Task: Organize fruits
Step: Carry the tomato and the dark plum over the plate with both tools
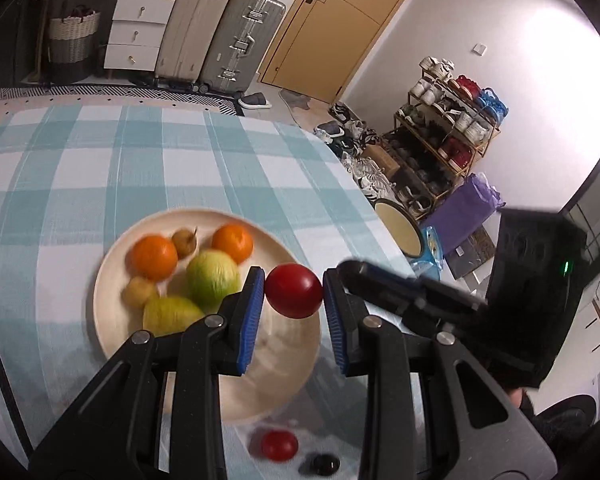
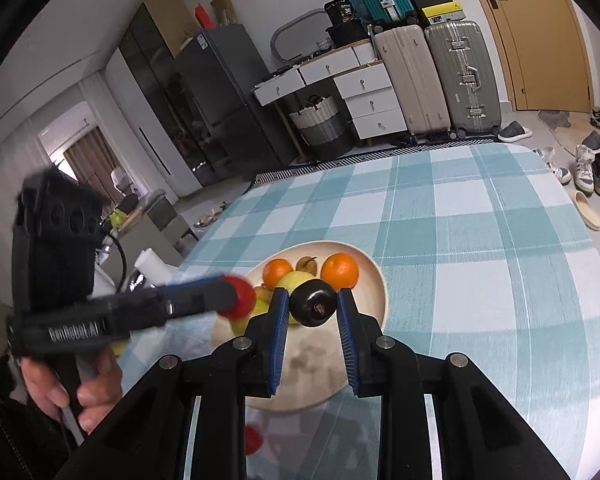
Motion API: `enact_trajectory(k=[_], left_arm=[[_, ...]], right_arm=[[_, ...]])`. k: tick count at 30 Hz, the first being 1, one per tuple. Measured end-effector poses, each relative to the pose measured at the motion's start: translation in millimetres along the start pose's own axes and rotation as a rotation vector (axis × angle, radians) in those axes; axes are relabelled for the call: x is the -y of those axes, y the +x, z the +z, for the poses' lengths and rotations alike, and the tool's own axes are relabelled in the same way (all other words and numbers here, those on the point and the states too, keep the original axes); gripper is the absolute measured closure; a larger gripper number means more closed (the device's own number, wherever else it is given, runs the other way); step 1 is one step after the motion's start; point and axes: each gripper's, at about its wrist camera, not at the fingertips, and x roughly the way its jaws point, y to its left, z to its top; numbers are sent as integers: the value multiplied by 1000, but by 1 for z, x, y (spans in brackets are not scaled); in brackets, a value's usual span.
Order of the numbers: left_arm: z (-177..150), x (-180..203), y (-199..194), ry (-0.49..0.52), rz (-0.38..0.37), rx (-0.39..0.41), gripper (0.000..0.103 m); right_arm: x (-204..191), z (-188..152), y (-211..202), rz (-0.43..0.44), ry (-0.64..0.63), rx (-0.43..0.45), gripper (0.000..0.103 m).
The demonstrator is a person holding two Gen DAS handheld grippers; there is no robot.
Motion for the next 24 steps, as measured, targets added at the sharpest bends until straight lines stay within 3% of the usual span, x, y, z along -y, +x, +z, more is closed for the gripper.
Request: enact_trajectory(k=[9, 15, 24], left_arm=[[26, -11, 53, -35, -31, -91, 76], [25, -16, 81, -50, -3, -147, 76], [27, -15, 95, -46, 10, -156, 76]], right_arm=[[-2, -17, 38, -52, -58, -61, 78], [7, -27, 46, -48, -24, -81, 78], [13, -29, 62, -78, -9, -98, 78]])
